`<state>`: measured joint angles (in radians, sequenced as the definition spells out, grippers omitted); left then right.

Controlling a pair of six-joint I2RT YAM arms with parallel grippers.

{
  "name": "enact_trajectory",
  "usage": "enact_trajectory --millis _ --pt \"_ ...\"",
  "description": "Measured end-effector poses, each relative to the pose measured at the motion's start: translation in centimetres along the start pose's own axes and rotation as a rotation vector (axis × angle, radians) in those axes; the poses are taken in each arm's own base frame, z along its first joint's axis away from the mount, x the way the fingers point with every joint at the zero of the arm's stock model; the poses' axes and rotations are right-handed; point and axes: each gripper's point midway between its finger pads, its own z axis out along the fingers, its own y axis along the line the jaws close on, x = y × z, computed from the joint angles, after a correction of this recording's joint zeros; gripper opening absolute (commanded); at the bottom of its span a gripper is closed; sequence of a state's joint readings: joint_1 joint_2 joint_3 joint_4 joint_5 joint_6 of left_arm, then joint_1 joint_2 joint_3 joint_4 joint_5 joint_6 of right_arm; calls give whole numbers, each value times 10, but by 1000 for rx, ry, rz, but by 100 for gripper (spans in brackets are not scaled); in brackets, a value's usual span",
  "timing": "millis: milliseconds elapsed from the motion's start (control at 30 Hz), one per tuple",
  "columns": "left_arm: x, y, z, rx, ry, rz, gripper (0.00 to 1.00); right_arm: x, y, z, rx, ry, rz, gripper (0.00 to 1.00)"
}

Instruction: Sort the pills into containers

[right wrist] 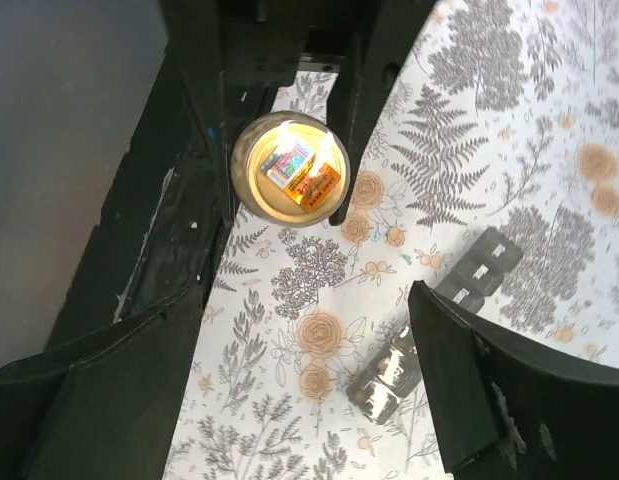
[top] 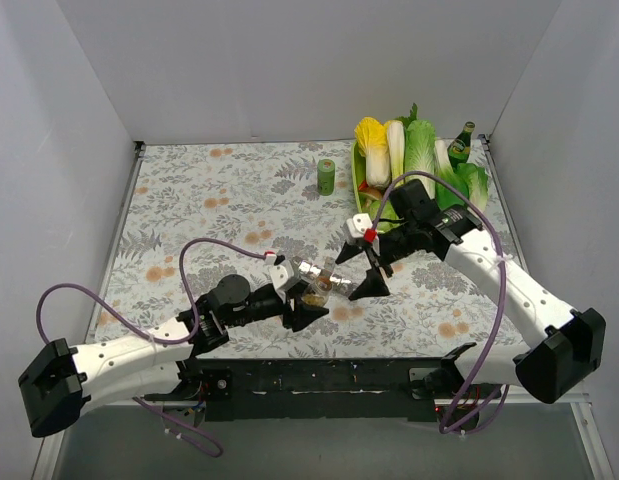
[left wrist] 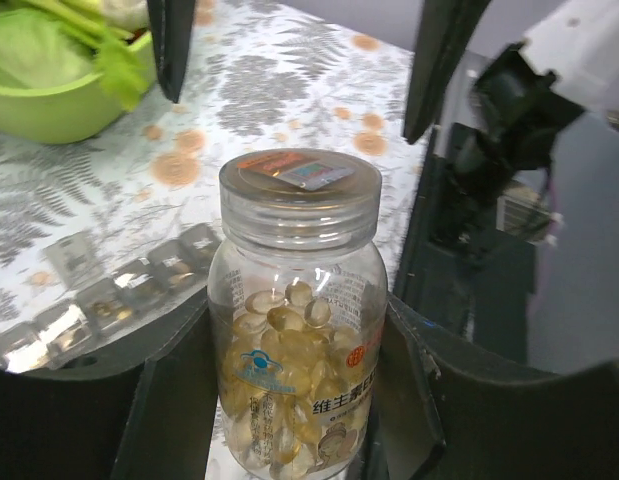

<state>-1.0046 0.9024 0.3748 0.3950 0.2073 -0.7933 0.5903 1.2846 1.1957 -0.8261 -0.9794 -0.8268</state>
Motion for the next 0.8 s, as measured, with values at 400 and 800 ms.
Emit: enact_trajectory --millis 400,800 --pt "23 -66 -11 372 164 -116 0 -17 61 13 -285 -105 -401 90" --pt "20 -76 -9 440 174 -140 0 -8 90 29 -398 -92 -376 62"
